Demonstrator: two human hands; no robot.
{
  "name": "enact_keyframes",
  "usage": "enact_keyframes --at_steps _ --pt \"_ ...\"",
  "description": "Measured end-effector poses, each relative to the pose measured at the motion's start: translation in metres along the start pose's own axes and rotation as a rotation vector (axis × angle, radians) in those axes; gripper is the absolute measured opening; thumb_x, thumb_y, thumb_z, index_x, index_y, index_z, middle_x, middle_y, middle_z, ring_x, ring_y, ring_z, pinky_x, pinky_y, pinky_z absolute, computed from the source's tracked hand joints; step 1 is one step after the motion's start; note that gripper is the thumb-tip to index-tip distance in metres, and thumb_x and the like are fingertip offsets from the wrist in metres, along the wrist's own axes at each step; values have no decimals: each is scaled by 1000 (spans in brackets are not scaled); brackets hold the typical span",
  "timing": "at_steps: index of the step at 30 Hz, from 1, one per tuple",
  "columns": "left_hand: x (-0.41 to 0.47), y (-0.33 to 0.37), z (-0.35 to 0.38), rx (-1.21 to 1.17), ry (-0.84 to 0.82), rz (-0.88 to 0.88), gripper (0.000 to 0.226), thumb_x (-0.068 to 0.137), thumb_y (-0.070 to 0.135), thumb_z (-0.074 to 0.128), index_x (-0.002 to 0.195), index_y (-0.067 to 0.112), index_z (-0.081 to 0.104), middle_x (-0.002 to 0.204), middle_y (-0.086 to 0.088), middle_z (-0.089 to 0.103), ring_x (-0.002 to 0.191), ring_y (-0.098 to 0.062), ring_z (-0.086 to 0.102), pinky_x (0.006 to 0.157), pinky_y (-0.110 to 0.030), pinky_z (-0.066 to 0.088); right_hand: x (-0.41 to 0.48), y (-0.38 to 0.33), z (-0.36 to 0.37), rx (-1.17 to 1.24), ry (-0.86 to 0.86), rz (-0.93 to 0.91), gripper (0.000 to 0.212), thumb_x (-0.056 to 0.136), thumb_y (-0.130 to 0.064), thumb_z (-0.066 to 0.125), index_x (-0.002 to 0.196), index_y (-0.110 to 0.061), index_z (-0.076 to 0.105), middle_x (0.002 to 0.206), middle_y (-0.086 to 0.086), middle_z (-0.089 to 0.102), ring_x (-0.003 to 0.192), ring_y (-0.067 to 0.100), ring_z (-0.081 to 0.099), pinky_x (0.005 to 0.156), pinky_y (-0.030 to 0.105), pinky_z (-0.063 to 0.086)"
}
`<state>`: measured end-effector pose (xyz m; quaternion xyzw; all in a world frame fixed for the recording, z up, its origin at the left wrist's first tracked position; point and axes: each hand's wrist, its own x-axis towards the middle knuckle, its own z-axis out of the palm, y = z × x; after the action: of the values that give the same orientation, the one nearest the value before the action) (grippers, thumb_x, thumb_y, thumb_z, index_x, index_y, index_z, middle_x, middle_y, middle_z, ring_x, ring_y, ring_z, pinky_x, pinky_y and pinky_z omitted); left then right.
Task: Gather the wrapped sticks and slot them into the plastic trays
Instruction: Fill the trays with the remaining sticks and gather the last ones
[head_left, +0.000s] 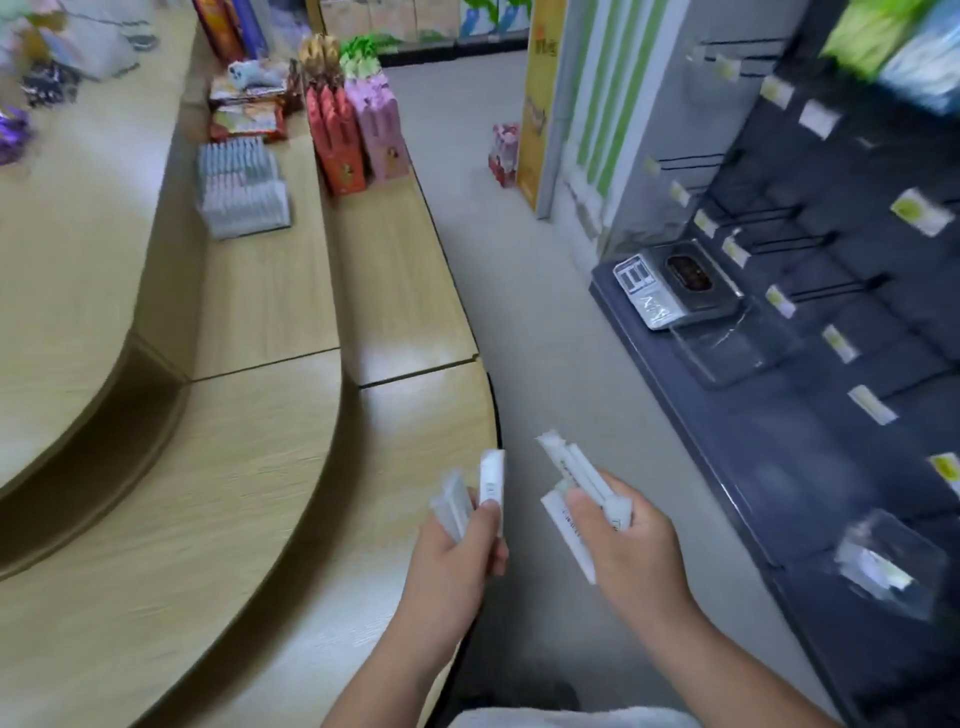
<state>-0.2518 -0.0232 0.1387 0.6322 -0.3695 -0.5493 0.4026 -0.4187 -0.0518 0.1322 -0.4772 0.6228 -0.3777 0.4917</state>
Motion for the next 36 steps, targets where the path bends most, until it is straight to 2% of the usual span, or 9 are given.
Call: enact_keyframes --at_steps 8,11,14,19,22,24,27,33,36 --pt "105 45 55 -6 -42 -7 40 103 24 50 63 28 54 60 1 56 55 -12 53 50 -18 42 116 1 -27 23 41 68 14 89 -39 63 96 -48 70 68 -18 64 60 -3 56 53 8 41" --pt "165 69 59 -18 -11 17 40 103 23 50 64 30 57 61 2 57 55 -11 53 49 -17 42 181 -13 -19 20 17 43 23 83 -47 59 103 -44 70 73 -18 66 65 -2 59 57 9 43" --pt "225 99 56 -30 7 33 40 103 23 50 64 30 56 62 0 56 56 -11 52 49 -17 41 245 -35 -10 13 -7 11 26 83 -46 58 104 -38 71 75 -18 67 68 -1 59 62 11 45" --pt "302 144 47 -48 40 18 35 103 23 50 69 26 55 64 -1 57 57 -11 53 50 -16 42 329 -75 0 20 -50 -13 26 79 -52 58 102 -48 70 86 -12 73 78 1 65 66 12 50" --pt "342 156 40 -42 83 -5 29 104 23 49 76 20 54 65 -2 58 56 -9 54 50 -15 42 382 -89 9 15 -90 -32 18 85 -45 62 100 -52 70 87 -8 72 75 0 64 64 13 49" --pt "370 163 37 -36 121 -26 28 104 22 49 76 17 52 66 -3 57 55 -8 54 50 -15 42 422 -97 13 7 -112 -37 20 90 -38 63 101 -53 69 88 -8 73 71 -1 62 60 11 49" --pt "415 170 38 -82 210 -64 26 103 20 50 78 13 51 66 -4 55 58 -12 56 53 -19 45 484 -108 20 -11 -170 -48 20 88 -44 62 102 -56 68 89 -14 74 75 -2 65 62 10 50" --pt "507 192 46 -163 460 -116 28 103 19 51 76 13 54 62 1 57 61 -15 57 58 -27 49 607 -125 45 -55 -425 -68 23 91 -40 65 103 -60 67 93 -21 73 81 -3 67 64 9 49" --pt "540 212 43 -255 613 -112 22 102 18 52 82 10 56 64 -1 60 62 -17 60 59 -26 53 653 -146 63 -119 -547 -65 25 92 -35 66 99 -59 68 88 -21 72 76 -3 65 60 7 46"
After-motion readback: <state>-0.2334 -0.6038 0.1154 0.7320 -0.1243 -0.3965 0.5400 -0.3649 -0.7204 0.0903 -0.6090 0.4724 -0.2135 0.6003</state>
